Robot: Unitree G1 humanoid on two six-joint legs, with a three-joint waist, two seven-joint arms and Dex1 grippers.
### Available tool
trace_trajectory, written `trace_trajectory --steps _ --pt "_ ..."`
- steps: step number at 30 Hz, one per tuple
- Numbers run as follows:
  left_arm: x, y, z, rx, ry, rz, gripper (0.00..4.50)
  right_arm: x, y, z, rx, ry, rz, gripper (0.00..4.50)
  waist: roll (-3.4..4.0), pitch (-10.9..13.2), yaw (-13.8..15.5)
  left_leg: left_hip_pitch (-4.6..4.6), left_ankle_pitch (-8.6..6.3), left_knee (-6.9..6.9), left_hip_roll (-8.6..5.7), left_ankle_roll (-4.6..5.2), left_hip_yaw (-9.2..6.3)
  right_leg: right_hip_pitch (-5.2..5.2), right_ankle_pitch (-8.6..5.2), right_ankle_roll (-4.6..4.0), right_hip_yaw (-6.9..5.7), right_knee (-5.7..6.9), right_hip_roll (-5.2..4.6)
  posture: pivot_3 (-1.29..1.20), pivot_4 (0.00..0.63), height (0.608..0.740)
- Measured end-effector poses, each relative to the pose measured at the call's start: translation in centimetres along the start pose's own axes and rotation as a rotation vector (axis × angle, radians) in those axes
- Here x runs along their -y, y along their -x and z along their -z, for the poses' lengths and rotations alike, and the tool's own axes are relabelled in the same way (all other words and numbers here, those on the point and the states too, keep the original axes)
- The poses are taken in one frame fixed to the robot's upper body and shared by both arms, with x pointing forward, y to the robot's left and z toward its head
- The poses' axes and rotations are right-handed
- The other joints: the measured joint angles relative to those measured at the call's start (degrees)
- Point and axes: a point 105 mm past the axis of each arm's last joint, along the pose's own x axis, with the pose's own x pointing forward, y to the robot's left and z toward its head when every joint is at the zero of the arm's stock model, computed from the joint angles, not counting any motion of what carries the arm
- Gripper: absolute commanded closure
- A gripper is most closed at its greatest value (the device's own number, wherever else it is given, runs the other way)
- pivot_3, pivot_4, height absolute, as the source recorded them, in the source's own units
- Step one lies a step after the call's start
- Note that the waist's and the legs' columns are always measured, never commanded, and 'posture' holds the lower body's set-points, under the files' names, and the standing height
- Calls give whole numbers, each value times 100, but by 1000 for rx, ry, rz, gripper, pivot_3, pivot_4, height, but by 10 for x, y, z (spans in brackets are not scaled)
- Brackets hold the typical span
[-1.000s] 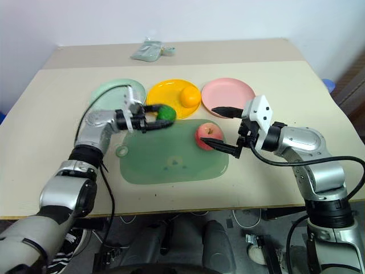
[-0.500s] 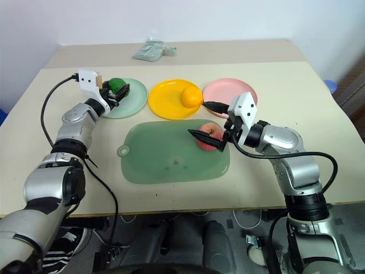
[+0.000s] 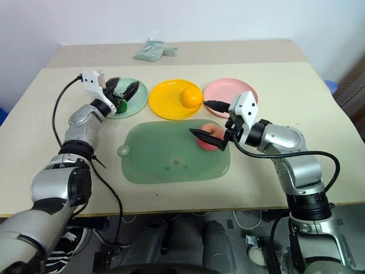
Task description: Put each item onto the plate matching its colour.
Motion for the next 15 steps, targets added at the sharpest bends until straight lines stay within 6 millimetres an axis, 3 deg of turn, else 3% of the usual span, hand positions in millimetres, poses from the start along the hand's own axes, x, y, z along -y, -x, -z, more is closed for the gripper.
trace_trajectory --steps 2,6,9,15 --pt "25 6 3 -10 15 193 39 1 1 3 -23 -8 2 0 6 -3 -54 7 0 -6 5 1 -4 -2 -1 -2 9 3 1 0 150 740" --pt "59 51 19 -170 109 511 39 7 3 18 -97 -49 44 0 6 -3 -191 6 0 -9 19 1 -7 -12 1 -8 18 6 18 0 150 740" --pt "63 68 15 -240 103 584 39 12 1 23 -113 -72 84 0 7 -3 -146 6 0 -8 18 0 -8 -12 1 -10 18 6 16 0 150 740" --pt "70 84 15 -298 66 617 39 10 -5 28 -152 -63 78 0 7 -3 -26 6 -1 -6 11 0 -7 -9 2 -8 19 0 6 0 150 740"
